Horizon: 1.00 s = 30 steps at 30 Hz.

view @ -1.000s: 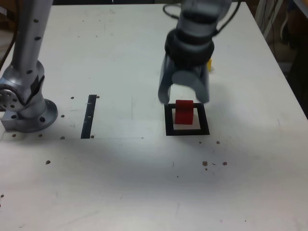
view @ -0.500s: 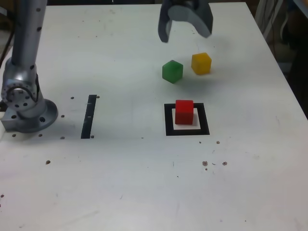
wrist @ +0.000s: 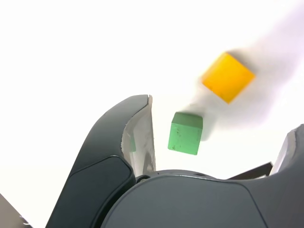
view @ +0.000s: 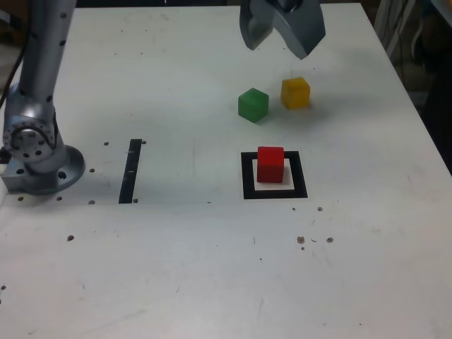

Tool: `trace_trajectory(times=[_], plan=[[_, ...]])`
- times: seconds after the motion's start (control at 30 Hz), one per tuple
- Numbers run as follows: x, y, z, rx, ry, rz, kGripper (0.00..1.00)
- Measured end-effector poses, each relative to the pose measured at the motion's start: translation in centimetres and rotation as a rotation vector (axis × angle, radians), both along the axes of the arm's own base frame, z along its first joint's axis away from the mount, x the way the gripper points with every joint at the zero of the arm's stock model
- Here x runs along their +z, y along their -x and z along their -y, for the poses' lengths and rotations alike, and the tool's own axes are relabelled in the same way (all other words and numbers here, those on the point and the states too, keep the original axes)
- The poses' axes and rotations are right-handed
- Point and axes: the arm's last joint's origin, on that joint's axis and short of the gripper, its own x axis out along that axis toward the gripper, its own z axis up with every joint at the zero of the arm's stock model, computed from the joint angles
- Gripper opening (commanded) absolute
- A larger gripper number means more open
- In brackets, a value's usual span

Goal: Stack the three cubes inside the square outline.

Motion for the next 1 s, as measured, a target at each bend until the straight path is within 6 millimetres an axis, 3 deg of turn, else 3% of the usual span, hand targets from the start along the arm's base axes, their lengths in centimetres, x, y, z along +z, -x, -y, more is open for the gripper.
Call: trace_trajectory(times=[0.27, 0.5, 0.77, 1.0], plan=[[-4.1, -1.9, 0.9, -0.290, 0.001, -0.142, 0.99], [-4.3, -2.3, 0.6, -0.299, -0.026, -0.128, 0.99], [-6.4, -3.2, -0.8, -0.275, -0.020, -0.137, 0.99], [-6.9, -3.7, -1.4, -0.263, -0.019, -0.132, 0.99]])
